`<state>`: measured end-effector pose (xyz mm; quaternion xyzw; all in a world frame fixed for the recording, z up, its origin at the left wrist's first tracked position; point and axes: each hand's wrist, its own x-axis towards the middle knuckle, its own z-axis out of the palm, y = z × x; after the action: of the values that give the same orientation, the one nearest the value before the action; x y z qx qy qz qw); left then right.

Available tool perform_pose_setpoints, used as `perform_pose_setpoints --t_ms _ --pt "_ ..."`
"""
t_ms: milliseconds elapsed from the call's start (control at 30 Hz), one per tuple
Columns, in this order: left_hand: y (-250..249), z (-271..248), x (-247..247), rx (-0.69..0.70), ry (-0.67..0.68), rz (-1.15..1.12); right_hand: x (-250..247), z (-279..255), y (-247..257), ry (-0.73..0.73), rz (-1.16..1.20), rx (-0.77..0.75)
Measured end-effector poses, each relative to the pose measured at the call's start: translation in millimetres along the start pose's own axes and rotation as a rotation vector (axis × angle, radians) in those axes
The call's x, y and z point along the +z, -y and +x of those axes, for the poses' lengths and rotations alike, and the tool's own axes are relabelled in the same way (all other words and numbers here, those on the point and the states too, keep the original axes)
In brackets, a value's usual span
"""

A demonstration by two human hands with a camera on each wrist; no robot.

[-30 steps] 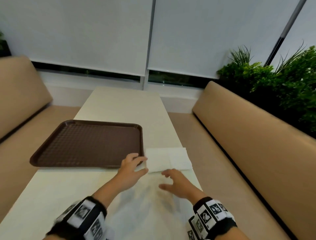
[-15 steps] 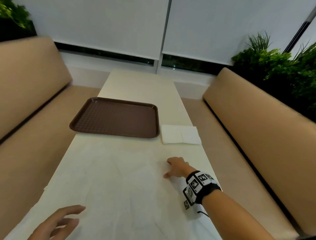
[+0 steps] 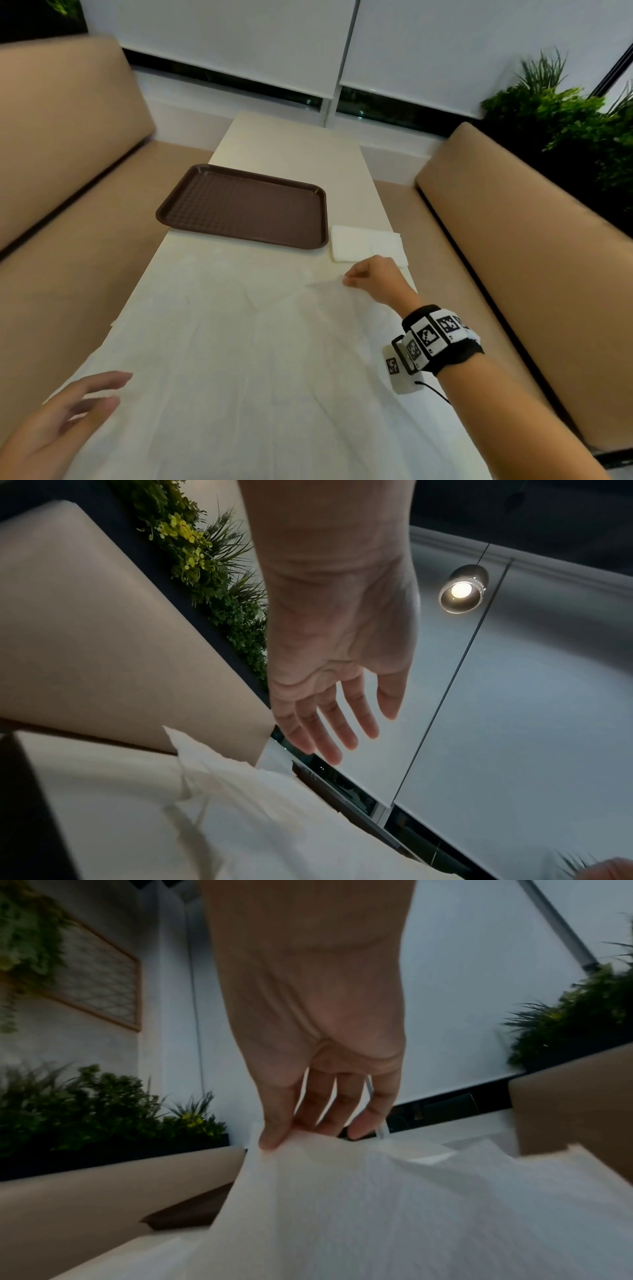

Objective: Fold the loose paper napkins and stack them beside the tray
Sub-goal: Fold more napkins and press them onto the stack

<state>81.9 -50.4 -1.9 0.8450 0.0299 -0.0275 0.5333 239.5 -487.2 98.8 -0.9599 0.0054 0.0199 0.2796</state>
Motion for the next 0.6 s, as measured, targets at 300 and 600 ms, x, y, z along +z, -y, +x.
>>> perform_pose_setpoints --t_ms 300,600 --pt "-30 -2 5 0.028 0.013 -0.093 -37 -12 28 -0.119 0.028 -0.092" --pt "-132 23 31 0.216 0.103 -0.250 -112 -41 112 -0.046 0.250 -0.291"
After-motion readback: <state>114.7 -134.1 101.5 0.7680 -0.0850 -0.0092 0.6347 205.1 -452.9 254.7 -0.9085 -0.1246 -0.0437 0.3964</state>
